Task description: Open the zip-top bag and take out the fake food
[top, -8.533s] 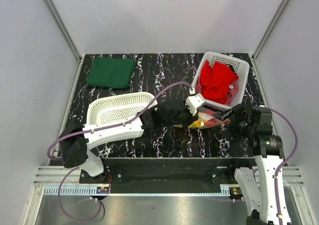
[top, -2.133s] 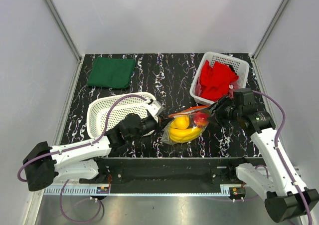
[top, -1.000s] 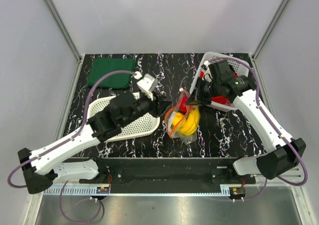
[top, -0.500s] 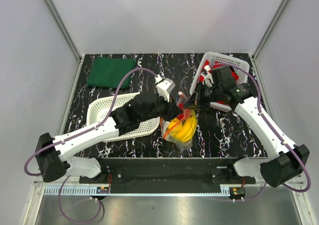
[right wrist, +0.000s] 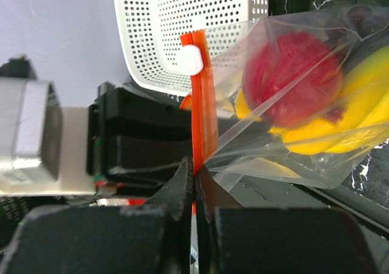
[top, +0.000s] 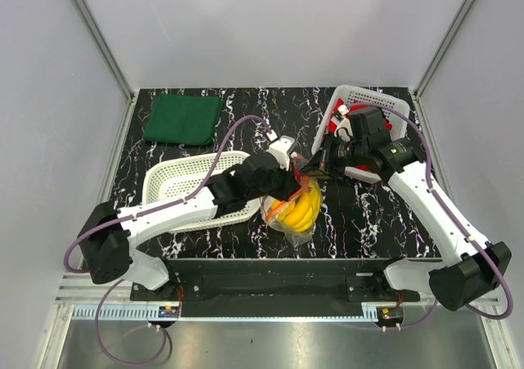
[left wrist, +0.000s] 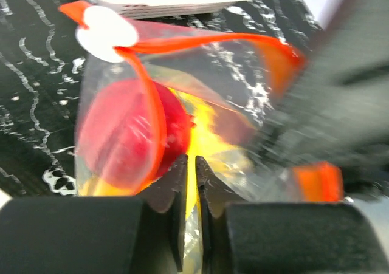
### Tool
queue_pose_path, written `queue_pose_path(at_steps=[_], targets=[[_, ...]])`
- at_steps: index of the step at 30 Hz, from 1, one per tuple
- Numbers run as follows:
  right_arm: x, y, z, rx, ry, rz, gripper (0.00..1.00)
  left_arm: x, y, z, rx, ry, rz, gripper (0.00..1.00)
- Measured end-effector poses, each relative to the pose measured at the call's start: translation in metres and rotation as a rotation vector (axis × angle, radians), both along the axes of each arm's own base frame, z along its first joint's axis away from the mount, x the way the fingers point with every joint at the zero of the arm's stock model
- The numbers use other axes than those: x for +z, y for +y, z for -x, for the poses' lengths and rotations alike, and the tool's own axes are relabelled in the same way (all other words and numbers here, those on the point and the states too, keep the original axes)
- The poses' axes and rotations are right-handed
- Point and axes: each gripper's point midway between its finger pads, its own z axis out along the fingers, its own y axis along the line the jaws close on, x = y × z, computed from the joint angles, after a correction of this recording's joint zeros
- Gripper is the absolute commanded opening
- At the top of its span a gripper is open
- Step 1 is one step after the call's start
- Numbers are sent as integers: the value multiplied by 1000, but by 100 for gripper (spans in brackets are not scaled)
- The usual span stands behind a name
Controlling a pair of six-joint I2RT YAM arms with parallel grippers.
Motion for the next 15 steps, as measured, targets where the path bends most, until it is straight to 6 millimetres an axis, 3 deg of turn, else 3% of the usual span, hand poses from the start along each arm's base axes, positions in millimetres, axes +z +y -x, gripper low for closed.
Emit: queue_pose_path(at_steps=[3, 6, 8, 15], targets=[[1, 0, 1, -1, -4, -7, 0, -10, 1, -8, 36, -12, -32, 48], [-1, 0, 1, -6, 1, -8, 0, -16, 4, -14, 76, -32, -64, 62], [-2, 0, 0, -10, 1, -10, 0, -19, 7, -17, 106, -51, -87, 82], [-5, -4, -1, -30, -11, -9, 0, -28, 10, -26, 167, -92, -124, 93]])
